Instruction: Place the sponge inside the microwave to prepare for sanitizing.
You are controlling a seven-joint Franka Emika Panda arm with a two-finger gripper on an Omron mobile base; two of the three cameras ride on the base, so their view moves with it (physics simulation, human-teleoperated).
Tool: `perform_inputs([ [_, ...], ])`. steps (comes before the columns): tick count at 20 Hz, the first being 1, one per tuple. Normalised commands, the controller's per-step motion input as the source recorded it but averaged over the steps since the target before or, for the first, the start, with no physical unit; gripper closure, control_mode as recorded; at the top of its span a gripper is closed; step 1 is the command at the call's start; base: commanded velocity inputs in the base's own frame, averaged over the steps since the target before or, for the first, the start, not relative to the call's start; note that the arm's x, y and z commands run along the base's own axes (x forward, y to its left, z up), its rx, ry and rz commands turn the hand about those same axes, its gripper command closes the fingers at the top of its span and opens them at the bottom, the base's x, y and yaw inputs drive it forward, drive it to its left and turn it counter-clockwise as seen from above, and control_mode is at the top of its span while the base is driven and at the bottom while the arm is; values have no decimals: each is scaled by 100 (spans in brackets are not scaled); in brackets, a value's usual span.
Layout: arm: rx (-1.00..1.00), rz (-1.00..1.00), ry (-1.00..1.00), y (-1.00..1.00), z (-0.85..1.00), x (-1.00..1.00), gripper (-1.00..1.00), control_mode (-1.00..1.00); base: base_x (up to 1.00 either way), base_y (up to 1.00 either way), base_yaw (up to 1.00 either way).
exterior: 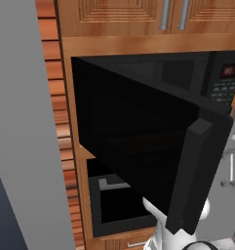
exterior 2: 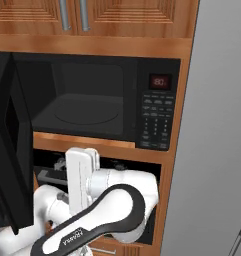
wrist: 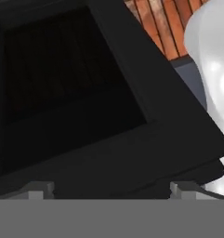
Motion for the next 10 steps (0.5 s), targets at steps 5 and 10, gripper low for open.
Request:
perform_inputs([
  [5,-1,-4,2,72,0,0,-100,-100,0,0,0],
  [10,0,-6,2,75,0,-4,-100,-100,0,0,0],
])
